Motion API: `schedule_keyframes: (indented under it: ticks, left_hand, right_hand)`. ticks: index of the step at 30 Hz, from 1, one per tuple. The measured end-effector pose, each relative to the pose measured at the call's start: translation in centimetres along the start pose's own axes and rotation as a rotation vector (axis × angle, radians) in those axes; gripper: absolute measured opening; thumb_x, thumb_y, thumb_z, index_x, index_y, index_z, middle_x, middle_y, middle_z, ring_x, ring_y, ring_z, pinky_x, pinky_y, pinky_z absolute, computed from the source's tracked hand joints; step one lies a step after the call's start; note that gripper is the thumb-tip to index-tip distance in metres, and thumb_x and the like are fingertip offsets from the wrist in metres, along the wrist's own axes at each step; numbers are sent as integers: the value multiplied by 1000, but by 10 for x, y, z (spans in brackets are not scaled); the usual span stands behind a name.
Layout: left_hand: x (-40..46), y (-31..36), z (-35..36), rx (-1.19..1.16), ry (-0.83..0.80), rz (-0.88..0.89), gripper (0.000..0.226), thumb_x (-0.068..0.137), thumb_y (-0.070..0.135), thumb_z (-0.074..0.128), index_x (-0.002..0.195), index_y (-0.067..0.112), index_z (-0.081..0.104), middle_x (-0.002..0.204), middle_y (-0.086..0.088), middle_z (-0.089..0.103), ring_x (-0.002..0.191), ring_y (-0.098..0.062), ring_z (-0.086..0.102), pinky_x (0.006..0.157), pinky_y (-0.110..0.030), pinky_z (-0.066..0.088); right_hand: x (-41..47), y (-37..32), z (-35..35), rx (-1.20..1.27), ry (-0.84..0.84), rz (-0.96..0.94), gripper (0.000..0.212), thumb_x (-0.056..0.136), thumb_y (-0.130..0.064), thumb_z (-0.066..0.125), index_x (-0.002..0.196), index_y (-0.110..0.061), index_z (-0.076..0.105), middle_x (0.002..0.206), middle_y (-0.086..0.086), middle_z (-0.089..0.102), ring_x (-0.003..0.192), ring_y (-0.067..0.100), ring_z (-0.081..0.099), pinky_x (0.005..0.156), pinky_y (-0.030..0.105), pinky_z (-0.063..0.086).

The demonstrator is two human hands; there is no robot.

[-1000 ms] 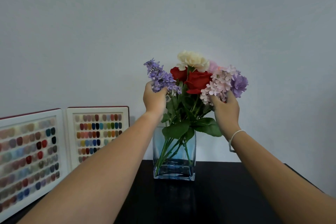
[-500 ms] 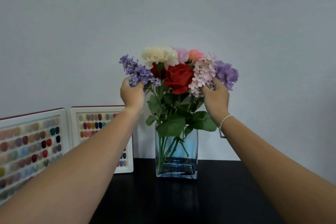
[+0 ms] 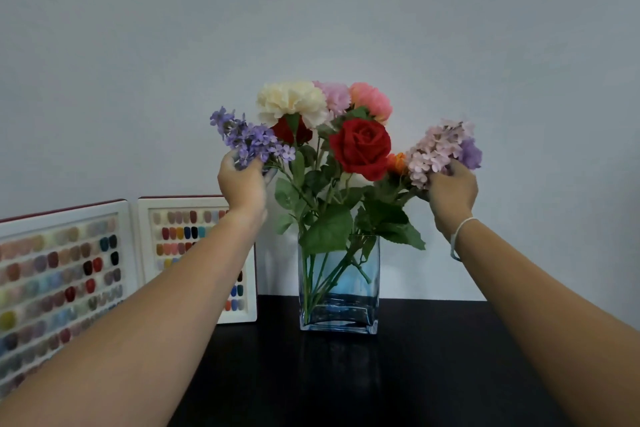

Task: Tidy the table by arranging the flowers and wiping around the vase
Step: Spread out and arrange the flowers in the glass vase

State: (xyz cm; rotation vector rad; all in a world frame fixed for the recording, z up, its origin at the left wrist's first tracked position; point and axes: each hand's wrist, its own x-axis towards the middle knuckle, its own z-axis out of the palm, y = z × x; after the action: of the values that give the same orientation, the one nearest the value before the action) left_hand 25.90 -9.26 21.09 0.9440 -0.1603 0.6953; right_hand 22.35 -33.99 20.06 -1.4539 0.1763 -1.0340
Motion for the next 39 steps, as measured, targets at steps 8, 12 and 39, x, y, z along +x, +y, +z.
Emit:
schedule_keyframes:
  ticks: [8, 12, 39]
  left_hand:
    - [-21, -13, -18, -22, -8, -49, 34, 87, -4, 48, 115, 16, 45, 100, 1, 52, 82, -11, 58, 83, -30, 54]
    - [-29, -15, -24, -66, -60, -66, 33, 86, 1, 55, 111, 19, 43, 101, 3, 48, 83, -8, 57, 76, -27, 57]
    - [-105, -5, 5, 112, -216, 130, 21, 83, 15, 62, 73, 33, 65, 79, 10, 66, 89, -20, 62, 89, -47, 51]
  right_hand:
    - [-6, 13, -11, 48, 1, 47, 16, 84, -5, 47, 84, -14, 60, 88, 11, 60, 77, 27, 58, 69, 40, 58]
    - [-15, 11, -18, 93, -9, -7, 10, 85, -12, 51, 82, -18, 58, 69, 1, 56, 68, 22, 49, 62, 31, 53]
    - [-45, -20, -12, -436, -130, -560, 50, 82, -21, 59, 128, -30, 42, 124, 5, 47, 106, 21, 45, 74, 28, 40]
